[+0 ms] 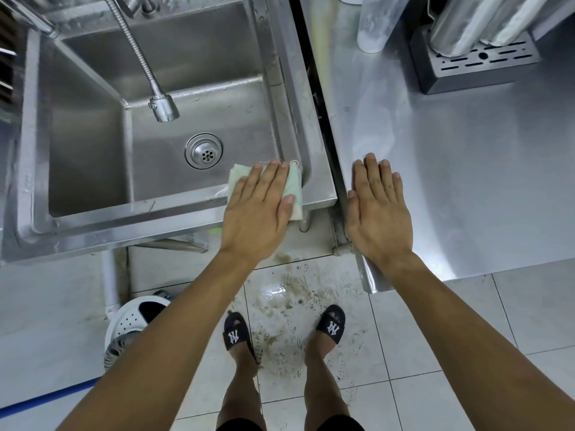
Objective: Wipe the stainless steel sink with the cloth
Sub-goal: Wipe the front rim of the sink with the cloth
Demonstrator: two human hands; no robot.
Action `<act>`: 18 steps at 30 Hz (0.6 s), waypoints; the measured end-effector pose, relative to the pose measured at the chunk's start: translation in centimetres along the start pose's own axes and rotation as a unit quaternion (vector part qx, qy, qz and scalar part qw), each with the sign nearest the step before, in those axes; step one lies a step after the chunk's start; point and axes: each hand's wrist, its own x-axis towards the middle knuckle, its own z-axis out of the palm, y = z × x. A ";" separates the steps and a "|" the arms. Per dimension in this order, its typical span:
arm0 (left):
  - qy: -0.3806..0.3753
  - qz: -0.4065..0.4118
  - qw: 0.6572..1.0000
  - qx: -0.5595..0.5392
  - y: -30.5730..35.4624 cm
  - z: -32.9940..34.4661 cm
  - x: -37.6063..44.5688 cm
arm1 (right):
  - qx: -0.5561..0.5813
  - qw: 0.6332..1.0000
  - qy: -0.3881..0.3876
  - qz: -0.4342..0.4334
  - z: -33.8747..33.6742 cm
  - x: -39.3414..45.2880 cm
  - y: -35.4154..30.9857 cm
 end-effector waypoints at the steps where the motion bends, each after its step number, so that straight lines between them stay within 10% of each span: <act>1: 0.005 -0.032 0.999 -0.009 0.8 0.1 0.7 | -0.002 1.000 0.000 0.003 0.0 0.0 -0.1; 5: 0.029 -0.128 0.991 -0.038 5.5 0.7 3.7 | 0.000 1.000 0.002 0.008 0.0 0.1 -0.3; 12: 0.030 0.030 0.999 0.002 -1.0 0.4 -0.7 | 0.004 1.000 0.003 0.004 0.0 0.0 -0.1; 18: 0.041 -0.124 0.991 -0.027 -0.8 0.3 -0.4 | 0.000 1.000 0.011 0.015 -0.1 0.2 -0.8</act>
